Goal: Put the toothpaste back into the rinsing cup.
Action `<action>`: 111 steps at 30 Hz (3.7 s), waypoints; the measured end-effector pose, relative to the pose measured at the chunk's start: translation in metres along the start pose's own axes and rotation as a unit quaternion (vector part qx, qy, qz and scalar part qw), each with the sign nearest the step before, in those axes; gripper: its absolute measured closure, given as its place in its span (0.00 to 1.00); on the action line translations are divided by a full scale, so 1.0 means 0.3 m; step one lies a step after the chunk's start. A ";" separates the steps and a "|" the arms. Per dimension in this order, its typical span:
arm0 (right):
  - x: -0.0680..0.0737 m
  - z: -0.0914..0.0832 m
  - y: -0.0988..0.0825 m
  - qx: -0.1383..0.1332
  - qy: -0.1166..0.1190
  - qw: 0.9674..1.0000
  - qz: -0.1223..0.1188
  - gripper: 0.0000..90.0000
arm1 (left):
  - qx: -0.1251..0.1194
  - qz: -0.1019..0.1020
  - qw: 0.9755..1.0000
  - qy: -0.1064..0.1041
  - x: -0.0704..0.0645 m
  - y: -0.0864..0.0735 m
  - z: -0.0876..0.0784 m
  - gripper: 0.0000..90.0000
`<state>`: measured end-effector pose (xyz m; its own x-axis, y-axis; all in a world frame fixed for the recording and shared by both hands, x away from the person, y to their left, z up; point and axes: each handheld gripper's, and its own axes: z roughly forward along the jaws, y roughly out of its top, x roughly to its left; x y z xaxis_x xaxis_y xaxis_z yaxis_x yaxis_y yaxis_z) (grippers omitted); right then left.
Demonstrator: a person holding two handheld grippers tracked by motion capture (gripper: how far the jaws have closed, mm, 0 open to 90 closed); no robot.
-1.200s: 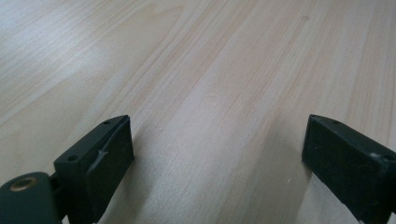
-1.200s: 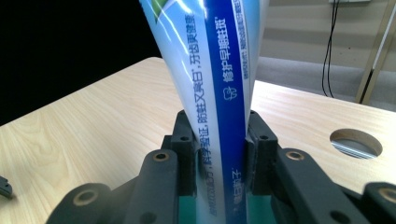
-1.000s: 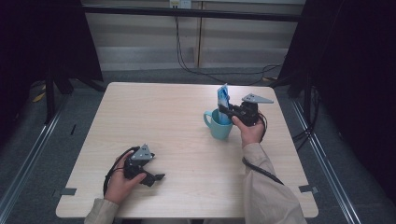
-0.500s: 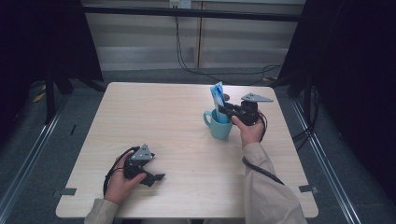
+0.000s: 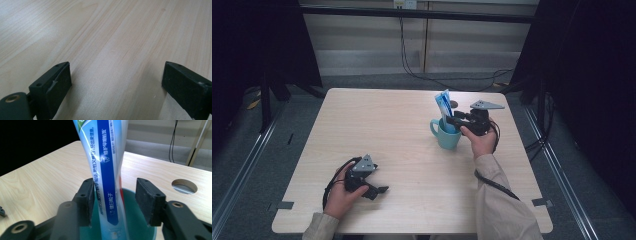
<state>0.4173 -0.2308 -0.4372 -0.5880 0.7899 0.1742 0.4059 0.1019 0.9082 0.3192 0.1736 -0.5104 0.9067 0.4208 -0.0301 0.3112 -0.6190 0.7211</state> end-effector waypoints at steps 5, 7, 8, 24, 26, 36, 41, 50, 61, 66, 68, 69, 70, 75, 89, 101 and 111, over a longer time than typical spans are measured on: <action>0.003 -0.009 0.011 -0.003 0.002 1.000 0.003 0.47 | 0.000 0.000 1.000 0.000 0.000 0.000 0.000 0.09; 0.006 -0.011 0.013 0.010 0.001 1.000 0.000 0.44 | 0.000 0.000 1.000 0.000 0.000 0.000 0.000 0.09; 0.005 -0.012 0.013 0.014 0.001 1.000 0.001 0.42 | 0.000 0.000 1.000 0.000 0.000 0.000 0.000 0.09; -0.005 -0.043 0.009 0.041 0.013 0.999 0.011 0.27 | 0.000 0.000 1.000 0.000 0.000 0.000 0.000 0.09; -0.005 -0.046 0.008 0.041 0.013 0.999 0.009 0.27 | 0.000 0.000 1.000 0.000 0.000 0.000 0.000 0.09; -0.002 -0.070 0.004 0.047 0.015 0.999 0.003 0.22 | 0.000 0.000 1.000 0.000 0.000 0.000 0.000 0.09; 0.000 -0.087 -0.001 0.052 0.012 0.999 -0.001 0.20 | 0.000 0.000 1.000 0.001 0.000 0.000 0.000 0.09; 0.001 -0.119 0.003 0.050 0.007 0.999 0.000 0.18 | 0.000 0.000 1.000 0.001 0.000 0.000 0.000 0.09; 0.014 -0.148 -0.004 0.050 0.025 0.998 -0.003 0.16 | -0.001 0.000 1.000 0.001 0.000 0.000 0.000 0.09; 0.025 -0.154 -0.001 0.053 0.027 0.998 -0.009 0.16 | 0.000 0.000 1.000 0.001 0.000 0.000 0.000 0.09; 0.032 -0.155 -0.001 0.061 0.026 0.998 -0.014 0.16 | 0.000 0.000 1.000 0.001 0.000 0.000 0.000 0.09; 0.038 -0.156 -0.001 0.064 0.026 0.997 -0.020 0.16 | 0.000 0.000 1.000 0.001 0.000 0.000 0.000 0.09; 0.041 -0.156 -0.001 0.065 0.029 0.997 -0.019 0.16 | 0.003 0.000 1.000 0.001 0.000 0.001 -0.001 0.09; 0.060 -0.165 -0.001 0.066 0.036 0.997 -0.029 0.16 | 0.003 -0.001 1.000 0.001 0.000 0.001 0.000 0.09; 0.107 -0.182 -0.018 0.079 0.057 0.994 -0.050 0.16 | 0.001 -0.001 1.000 0.001 -0.001 0.001 0.000 0.09; 0.144 -0.202 -0.035 0.093 0.072 0.990 -0.072 0.16 | 0.002 -0.001 1.000 0.001 -0.001 0.001 0.000 0.09; 0.144 -0.226 -0.066 0.092 0.078 0.990 -0.068 0.16 | 0.002 -0.001 1.000 0.001 -0.001 0.001 0.000 0.09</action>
<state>0.3365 -0.2397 -0.4220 -0.7408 0.6602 0.1238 0.4274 0.3211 0.8451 0.3191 0.1734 -0.5102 0.9053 0.4238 -0.0297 0.3144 -0.6212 0.7178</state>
